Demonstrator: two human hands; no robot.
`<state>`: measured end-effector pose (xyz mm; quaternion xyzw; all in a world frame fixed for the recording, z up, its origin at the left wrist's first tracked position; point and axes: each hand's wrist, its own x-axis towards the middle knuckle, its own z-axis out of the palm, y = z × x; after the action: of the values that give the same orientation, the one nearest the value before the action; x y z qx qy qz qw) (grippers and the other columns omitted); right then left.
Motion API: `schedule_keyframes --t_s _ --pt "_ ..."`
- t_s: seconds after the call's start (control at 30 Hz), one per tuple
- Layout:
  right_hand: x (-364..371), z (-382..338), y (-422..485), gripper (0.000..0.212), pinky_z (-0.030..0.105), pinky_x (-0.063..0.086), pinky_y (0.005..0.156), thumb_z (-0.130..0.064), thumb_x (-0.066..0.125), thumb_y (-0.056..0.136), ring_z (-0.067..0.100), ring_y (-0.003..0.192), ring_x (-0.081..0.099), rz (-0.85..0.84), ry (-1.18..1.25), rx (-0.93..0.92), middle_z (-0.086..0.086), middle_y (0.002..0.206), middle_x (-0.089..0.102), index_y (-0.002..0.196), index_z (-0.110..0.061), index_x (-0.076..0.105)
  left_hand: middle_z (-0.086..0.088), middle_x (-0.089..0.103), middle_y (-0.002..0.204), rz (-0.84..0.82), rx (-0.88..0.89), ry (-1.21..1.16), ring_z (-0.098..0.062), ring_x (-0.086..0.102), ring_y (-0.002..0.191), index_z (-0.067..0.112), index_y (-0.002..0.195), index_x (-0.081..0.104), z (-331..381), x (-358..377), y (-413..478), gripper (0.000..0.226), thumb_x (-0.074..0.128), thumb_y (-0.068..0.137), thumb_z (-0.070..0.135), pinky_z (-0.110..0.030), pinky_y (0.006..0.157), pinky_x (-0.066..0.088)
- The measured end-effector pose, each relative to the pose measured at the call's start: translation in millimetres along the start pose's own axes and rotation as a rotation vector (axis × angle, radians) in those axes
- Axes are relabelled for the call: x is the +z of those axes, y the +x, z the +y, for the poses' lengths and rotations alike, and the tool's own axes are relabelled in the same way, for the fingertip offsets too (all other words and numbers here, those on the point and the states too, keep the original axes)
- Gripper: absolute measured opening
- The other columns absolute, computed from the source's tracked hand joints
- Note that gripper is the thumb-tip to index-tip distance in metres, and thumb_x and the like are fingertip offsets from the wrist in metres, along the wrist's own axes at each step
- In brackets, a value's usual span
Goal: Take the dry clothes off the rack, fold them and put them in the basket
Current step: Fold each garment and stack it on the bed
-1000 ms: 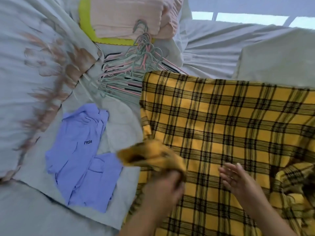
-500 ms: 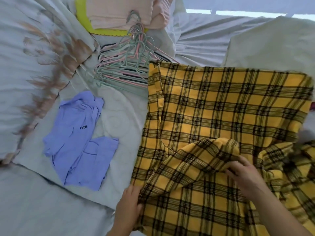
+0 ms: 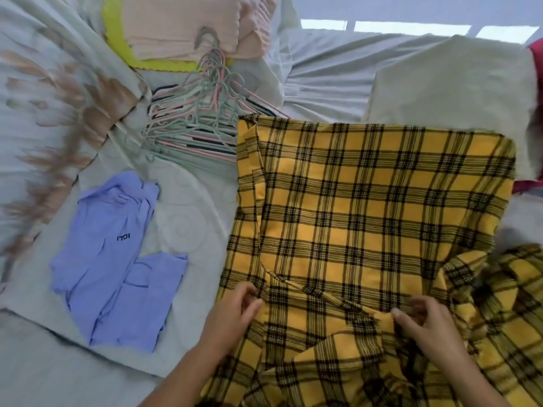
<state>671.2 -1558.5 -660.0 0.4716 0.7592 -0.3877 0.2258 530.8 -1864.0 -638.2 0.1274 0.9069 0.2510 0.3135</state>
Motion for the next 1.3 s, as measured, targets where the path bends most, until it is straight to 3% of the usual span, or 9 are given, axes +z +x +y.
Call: schedule_keyframes --t_s 0.27,0.4,0.53,0.67,0.83,0.93,1.0,1.1,1.3 --pt "18.3 15.7 2.7 0.11 0.031 0.039 0.09 -0.079 0.072 0.014 0.019 0.109 0.048 -0.332 0.202 0.206 0.004 0.124 0.051 0.106 -0.021 0.056 -0.011 0.051 0.12 0.323 -0.126 0.234 -0.03 0.054 0.106 0.007 0.121 0.037 80.1 -81.1 211.6 0.06 0.055 0.086 0.053 -0.036 0.07 0.039" --pt "19.8 35.6 11.8 0.126 0.03 0.029 0.106 -0.083 0.067 -0.001 0.019 0.129 0.038 -0.362 0.373 0.199 -0.004 0.129 0.042 0.109 -0.022 0.056 -0.011 0.059 0.112 0.362 -0.227 0.253 -0.033 0.057 0.103 0.01 0.112 0.044 89.4 -90.0 259.5 0.039 0.055 0.09 0.041 -0.038 0.071 0.037" --pt "12.2 25.0 6.0 0.087 0.03 0.023 0.111 -0.059 0.084 0.043 0.02 0.137 0.027 -0.464 0.507 0.17 0.001 0.142 0.034 0.111 -0.018 0.049 -0.014 0.062 0.092 0.381 -0.225 -0.132 -0.025 0.062 0.069 0.014 0.081 0.046 70.5 -97.7 269.9 0.019 0.061 0.089 0.024 -0.036 0.063 0.049" --pt "14.8 32.0 17.4 0.137 0.035 0.015 0.117 -0.07 0.078 -0.002 0.022 0.142 0.02 -0.4 0.611 0.183 0.006 0.144 0.033 0.119 -0.011 0.051 -0.003 0.049 0.078 0.589 -0.017 -0.549 -0.007 0.045 0.054 0.023 0.077 0.044 69.6 -115.6 232.3 0.021 0.056 0.092 0.013 -0.02 0.048 0.042" --pt "8.4 24.6 13.5 0.123 0.035 0.017 0.116 -0.048 0.089 0.019 0.025 0.142 0.018 -0.434 0.622 0.231 0.008 0.14 0.031 0.127 -0.007 0.046 0.003 0.052 0.085 0.502 0.393 -0.259 -0.001 0.055 0.073 0.014 0.1 0.046 138.8 -74.4 215.5 0.011 0.052 0.092 0.009 -0.012 0.063 0.044" --pt "3.2 15.6 9.9 0.072 0.036 0.021 0.113 -0.016 0.073 0.077 0.027 0.14 0.022 -0.463 0.636 0.308 0.011 0.15 0.027 0.139 0.0 0.037 -0.009 0.033 0.143 0.066 0.206 -0.076 -0.022 0.042 0.127 0.018 0.14 0.03 158.2 -20.7 222.7 0.055 0.056 0.091 0.021 -0.038 0.104 0.04" --pt "1.5 20.2 10.1 0.067 0.036 0.028 0.106 -0.019 0.069 0.079 0.025 0.13 0.033 -0.447 0.598 0.319 0.011 0.145 0.033 0.138 -0.009 0.038 -0.007 0.014 0.154 0.128 0.175 -0.069 -0.021 0.019 0.142 0.012 0.146 0.02 143.6 -5.5 207.7 0.066 0.056 0.092 0.025 -0.032 0.113 0.02" --pt "-8.1 15.7 -1.8 0.041 0.035 0.032 0.089 -0.014 0.06 0.087 0.022 0.106 0.04 -0.428 0.517 0.271 0.012 0.129 0.044 0.127 -0.011 0.048 -0.003 0.024 0.15 0.282 0.425 -0.132 -0.013 0.022 0.139 0.013 0.141 0.029 102.7 1.6 131.1 0.06 0.05 0.091 0.038 -0.026 0.114 0.022" --pt "-20.3 13.4 -20.9 0.013 0.038 0.043 0.089 -0.007 0.048 0.094 0.027 0.1 0.054 -0.307 0.468 0.168 0.01 0.108 0.059 0.101 -0.008 0.059 0.001 0.039 0.125 0.091 0.059 0.083 -0.02 0.044 0.118 0.033 0.124 0.037 -38.4 42.2 -40.7 0.087 0.031 0.062 0.093 -0.039 0.101 0.041"
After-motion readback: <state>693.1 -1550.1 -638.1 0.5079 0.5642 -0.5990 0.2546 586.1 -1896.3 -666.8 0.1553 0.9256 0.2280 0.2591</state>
